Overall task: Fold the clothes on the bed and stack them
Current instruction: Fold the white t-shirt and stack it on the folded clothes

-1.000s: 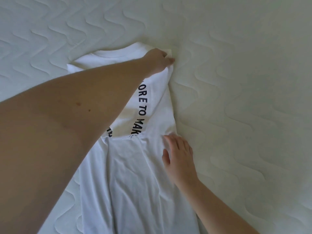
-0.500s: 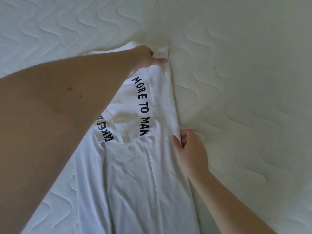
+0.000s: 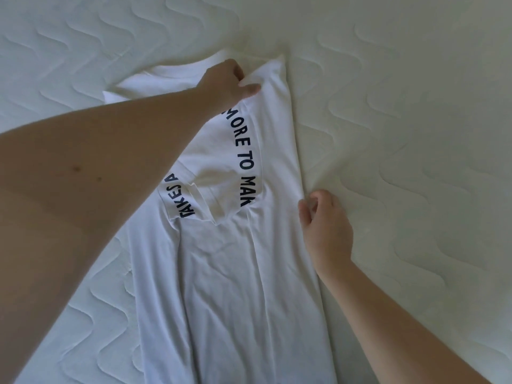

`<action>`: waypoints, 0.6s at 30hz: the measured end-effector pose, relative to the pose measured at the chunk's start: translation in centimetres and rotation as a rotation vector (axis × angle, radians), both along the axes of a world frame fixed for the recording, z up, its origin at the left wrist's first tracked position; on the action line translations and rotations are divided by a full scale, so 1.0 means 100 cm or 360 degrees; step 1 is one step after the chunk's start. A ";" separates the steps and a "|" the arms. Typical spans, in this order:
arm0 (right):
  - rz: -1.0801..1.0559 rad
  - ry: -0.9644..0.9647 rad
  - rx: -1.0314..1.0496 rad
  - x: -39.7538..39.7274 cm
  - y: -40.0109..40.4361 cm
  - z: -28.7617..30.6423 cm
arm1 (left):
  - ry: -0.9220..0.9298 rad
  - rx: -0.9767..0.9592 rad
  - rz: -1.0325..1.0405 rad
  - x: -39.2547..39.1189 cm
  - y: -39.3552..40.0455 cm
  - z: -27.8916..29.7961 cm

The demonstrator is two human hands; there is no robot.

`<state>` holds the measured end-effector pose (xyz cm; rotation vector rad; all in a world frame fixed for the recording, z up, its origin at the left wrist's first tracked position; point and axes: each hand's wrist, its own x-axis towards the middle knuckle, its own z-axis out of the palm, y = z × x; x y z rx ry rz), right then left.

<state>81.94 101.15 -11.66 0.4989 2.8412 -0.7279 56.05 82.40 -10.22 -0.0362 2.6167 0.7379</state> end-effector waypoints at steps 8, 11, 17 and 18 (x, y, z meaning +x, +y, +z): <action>0.1024 0.0216 0.0127 0.035 -0.054 -0.006 | -0.0359 -0.0675 -0.0370 0.053 -0.062 0.012; 0.1034 0.0039 0.0240 0.055 -0.058 -0.013 | -0.0065 -0.0300 -0.0186 0.063 -0.073 0.017; 0.0842 0.0372 0.0268 0.046 -0.072 -0.009 | -0.0044 -0.0120 0.0118 0.092 -0.092 0.017; 0.0864 0.0403 0.0265 0.040 -0.079 -0.007 | -0.0154 -0.0180 0.0105 0.100 -0.095 0.015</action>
